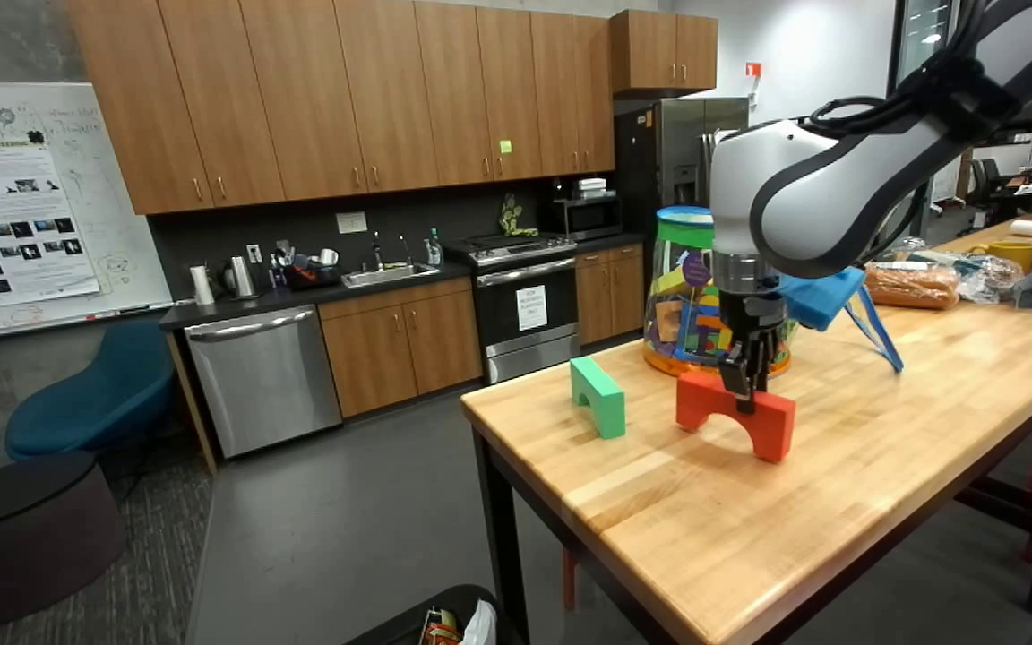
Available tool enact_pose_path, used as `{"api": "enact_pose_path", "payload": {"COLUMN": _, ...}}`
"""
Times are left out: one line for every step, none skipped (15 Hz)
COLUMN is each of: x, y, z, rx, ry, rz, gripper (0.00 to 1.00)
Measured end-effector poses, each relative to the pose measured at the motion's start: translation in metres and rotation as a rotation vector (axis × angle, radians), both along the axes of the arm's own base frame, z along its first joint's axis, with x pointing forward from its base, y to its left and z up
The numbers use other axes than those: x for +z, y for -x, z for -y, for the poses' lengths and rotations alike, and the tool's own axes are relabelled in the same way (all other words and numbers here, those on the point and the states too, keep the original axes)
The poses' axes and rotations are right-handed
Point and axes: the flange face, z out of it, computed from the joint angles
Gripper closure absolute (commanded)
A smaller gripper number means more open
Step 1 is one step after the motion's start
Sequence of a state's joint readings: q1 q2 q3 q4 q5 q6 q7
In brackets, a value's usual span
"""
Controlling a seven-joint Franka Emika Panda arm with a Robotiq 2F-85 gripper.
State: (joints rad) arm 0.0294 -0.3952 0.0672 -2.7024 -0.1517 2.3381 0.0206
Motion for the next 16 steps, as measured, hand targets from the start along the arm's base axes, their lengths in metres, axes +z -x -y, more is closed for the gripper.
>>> {"api": "enact_pose_path", "payload": {"x": -0.001, "y": 0.003, "z": -0.006, "rx": -0.015, "ry": 0.004, "rz": 0.003, "gripper": 0.85}}
{"api": "enact_pose_path", "payload": {"x": -0.003, "y": 0.007, "z": -0.013, "rx": -0.028, "ry": 0.008, "rz": 0.005, "gripper": 0.85}}
{"api": "enact_pose_path", "payload": {"x": -0.004, "y": 0.011, "z": -0.020, "rx": -0.039, "ry": 0.012, "rz": 0.006, "gripper": 0.85}}
{"api": "enact_pose_path", "payload": {"x": -0.006, "y": 0.015, "z": -0.027, "rx": -0.049, "ry": 0.016, "rz": 0.008, "gripper": 0.85}}
{"api": "enact_pose_path", "payload": {"x": -0.008, "y": 0.018, "z": -0.034, "rx": -0.059, "ry": 0.020, "rz": 0.010, "gripper": 0.85}}
{"api": "enact_pose_path", "payload": {"x": -0.009, "y": 0.021, "z": -0.040, "rx": -0.070, "ry": 0.021, "rz": 0.011, "gripper": 0.85}}
{"api": "enact_pose_path", "payload": {"x": -0.011, "y": 0.024, "z": -0.047, "rx": -0.082, "ry": 0.020, "rz": 0.013, "gripper": 0.85}}
{"api": "enact_pose_path", "payload": {"x": -0.011, "y": 0.026, "z": -0.052, "rx": -0.093, "ry": 0.021, "rz": 0.017, "gripper": 0.85}}
{"api": "enact_pose_path", "payload": {"x": -0.010, "y": 0.027, "z": -0.056, "rx": -0.102, "ry": 0.022, "rz": 0.022, "gripper": 0.85}}
{"api": "enact_pose_path", "payload": {"x": -0.011, "y": 0.029, "z": -0.061, "rx": -0.111, "ry": 0.022, "rz": 0.025, "gripper": 0.85}}
{"api": "enact_pose_path", "payload": {"x": -0.011, "y": 0.030, "z": -0.065, "rx": -0.119, "ry": 0.022, "rz": 0.029, "gripper": 0.85}}
{"api": "enact_pose_path", "payload": {"x": -0.010, "y": 0.030, "z": -0.069, "rx": -0.127, "ry": 0.022, "rz": 0.033, "gripper": 0.85}}
{"api": "enact_pose_path", "payload": {"x": -0.010, "y": 0.031, "z": -0.073, "rx": -0.134, "ry": 0.022, "rz": 0.038, "gripper": 0.85}}
{"api": "enact_pose_path", "payload": {"x": -0.010, "y": 0.032, "z": -0.078, "rx": -0.143, "ry": 0.021, "rz": 0.043, "gripper": 0.85}}
{"api": "enact_pose_path", "payload": {"x": -0.009, "y": 0.032, "z": -0.082, "rx": -0.153, "ry": 0.019, "rz": 0.048, "gripper": 0.85}}
{"api": "enact_pose_path", "payload": {"x": -0.008, "y": 0.032, "z": -0.086, "rx": -0.164, "ry": 0.017, "rz": 0.054, "gripper": 0.85}}
